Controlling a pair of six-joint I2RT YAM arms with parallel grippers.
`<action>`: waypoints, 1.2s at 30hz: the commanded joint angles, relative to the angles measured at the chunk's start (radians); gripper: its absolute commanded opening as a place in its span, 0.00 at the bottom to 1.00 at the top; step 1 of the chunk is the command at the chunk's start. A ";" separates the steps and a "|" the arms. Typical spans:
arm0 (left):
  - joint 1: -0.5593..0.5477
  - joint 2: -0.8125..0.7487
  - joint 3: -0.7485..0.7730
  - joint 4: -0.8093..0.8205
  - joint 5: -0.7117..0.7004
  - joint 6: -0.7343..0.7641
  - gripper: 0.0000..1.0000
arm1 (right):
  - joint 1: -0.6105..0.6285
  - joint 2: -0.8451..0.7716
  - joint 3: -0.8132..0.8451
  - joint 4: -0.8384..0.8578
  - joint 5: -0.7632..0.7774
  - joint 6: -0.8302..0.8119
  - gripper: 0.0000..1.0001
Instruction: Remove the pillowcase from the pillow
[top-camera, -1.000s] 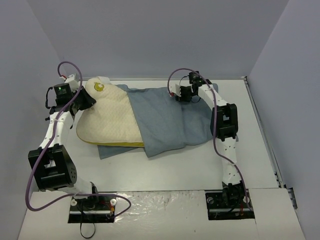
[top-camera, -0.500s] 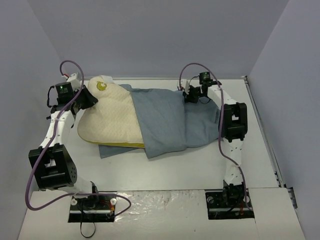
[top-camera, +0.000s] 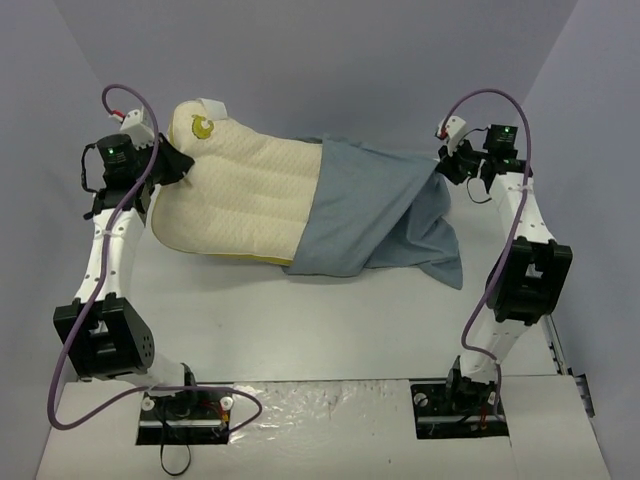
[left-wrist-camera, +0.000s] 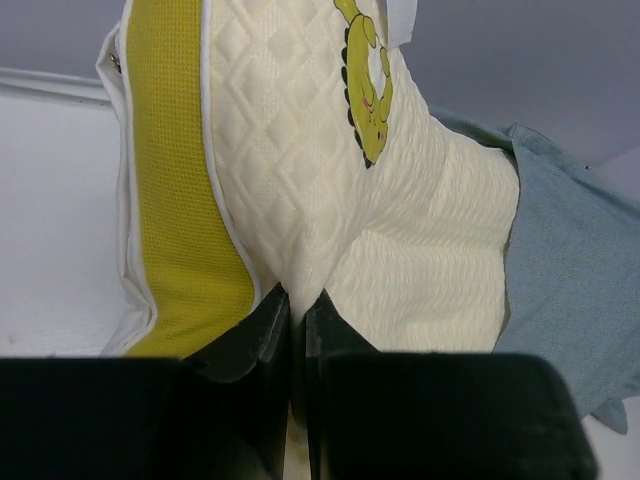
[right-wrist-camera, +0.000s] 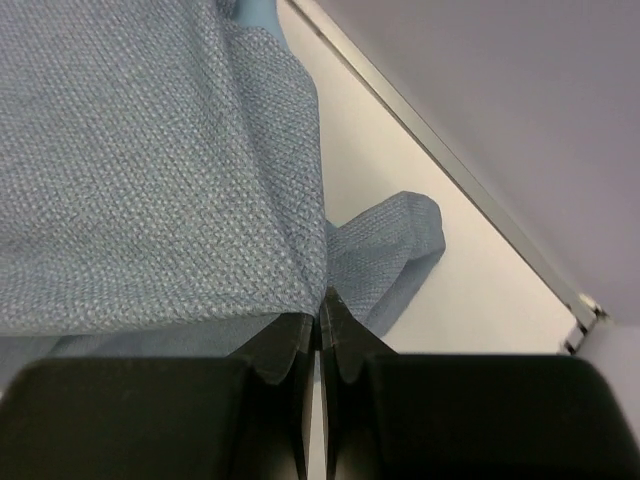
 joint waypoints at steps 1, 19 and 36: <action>0.010 -0.077 0.085 0.193 -0.013 -0.073 0.02 | -0.070 -0.114 -0.039 0.060 0.026 0.083 0.00; 0.059 -0.284 0.076 0.031 -0.454 -0.017 0.02 | -0.348 -0.414 -0.304 0.152 0.062 0.235 0.00; 0.063 -0.213 0.182 -0.109 -0.334 -0.078 0.02 | -0.448 -0.513 -0.427 0.106 -0.078 0.261 0.00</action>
